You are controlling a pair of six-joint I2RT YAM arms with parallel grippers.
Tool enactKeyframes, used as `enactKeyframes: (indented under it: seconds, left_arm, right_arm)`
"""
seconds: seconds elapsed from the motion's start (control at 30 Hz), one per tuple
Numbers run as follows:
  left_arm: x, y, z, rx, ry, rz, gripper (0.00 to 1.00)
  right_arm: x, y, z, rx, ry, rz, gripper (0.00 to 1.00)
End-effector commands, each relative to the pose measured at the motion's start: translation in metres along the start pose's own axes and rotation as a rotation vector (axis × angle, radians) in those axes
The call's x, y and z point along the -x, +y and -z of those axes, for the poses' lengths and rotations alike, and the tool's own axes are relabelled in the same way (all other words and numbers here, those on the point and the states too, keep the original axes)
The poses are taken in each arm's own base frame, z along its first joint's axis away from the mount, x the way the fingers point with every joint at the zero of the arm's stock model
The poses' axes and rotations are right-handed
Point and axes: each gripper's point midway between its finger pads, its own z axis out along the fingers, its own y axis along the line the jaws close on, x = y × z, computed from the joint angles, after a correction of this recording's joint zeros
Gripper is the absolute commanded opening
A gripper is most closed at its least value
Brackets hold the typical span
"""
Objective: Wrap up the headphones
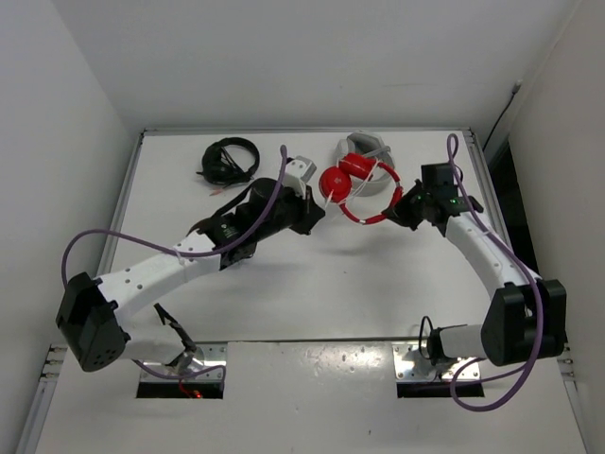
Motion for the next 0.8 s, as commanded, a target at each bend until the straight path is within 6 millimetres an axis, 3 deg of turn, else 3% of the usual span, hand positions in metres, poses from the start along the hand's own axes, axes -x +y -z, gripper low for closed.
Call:
enactKeyframes:
  seconds: [0.0,0.13,0.33,0.43,0.57,0.73,0.77]
  left_arm:
    - [0.051,-0.016,0.006,-0.017,-0.134,-0.165,0.00]
    - [0.094,-0.033,0.013,-0.038,-0.237,-0.246,0.00]
    - [0.116,-0.063,0.015,-0.099,-0.284,-0.362,0.00]
    - [0.114,-0.075,0.012,-0.150,-0.266,-0.420,0.00]
    - [0.096,-0.088,0.004,-0.212,-0.202,-0.465,0.00]
    - [0.060,-0.098,-0.011,-0.282,-0.106,-0.490,0.00]
    - [0.051,-0.092,-0.018,-0.264,-0.073,-0.490,0.00]
  right_arm:
    - [0.025,0.037,0.010,0.108,-0.110,0.086,0.00]
    - [0.018,0.030,0.006,0.089,-0.100,0.110,0.00]
    - [0.020,0.021,0.001,0.068,-0.097,0.134,0.00]
    - [0.022,0.026,0.005,0.064,-0.134,0.203,0.00]
    - [0.022,0.033,0.008,0.065,-0.174,0.288,0.00]
    - [0.027,0.038,0.015,0.070,-0.213,0.340,0.00]
    - [0.024,0.040,0.015,0.073,-0.208,0.356,0.00]
